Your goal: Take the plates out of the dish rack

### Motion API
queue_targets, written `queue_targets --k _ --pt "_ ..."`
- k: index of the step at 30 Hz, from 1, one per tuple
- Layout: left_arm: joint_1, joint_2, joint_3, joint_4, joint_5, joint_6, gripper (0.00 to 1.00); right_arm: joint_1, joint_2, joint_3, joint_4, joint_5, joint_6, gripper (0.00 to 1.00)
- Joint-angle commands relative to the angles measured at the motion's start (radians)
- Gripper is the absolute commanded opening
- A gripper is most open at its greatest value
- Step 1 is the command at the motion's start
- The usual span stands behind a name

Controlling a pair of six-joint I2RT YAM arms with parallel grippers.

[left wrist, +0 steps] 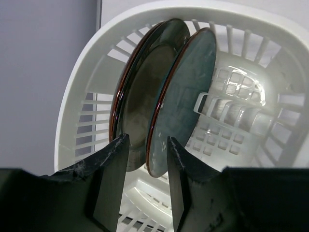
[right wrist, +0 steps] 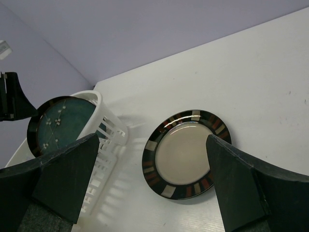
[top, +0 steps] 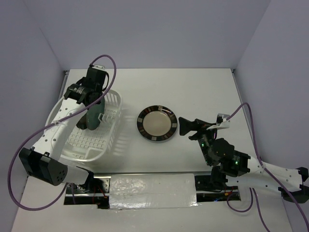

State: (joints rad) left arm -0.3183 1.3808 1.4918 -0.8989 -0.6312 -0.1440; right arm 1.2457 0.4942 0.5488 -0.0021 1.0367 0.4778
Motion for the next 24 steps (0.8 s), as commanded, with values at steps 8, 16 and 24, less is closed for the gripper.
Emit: queue_targets --k 8,16,24 --pt "0.062 0.014 -0.061 0.065 0.025 0.089 0.49 0.001 0.000 0.023 0.030 0.005 -0.008 0.99" --pt "0.071 0.046 -0.050 0.068 0.056 0.113 0.48 0.001 0.001 0.023 0.030 0.002 -0.008 0.99" --pt "0.074 0.083 -0.053 0.061 0.031 0.112 0.46 0.001 -0.011 0.019 0.031 -0.001 -0.010 0.99"
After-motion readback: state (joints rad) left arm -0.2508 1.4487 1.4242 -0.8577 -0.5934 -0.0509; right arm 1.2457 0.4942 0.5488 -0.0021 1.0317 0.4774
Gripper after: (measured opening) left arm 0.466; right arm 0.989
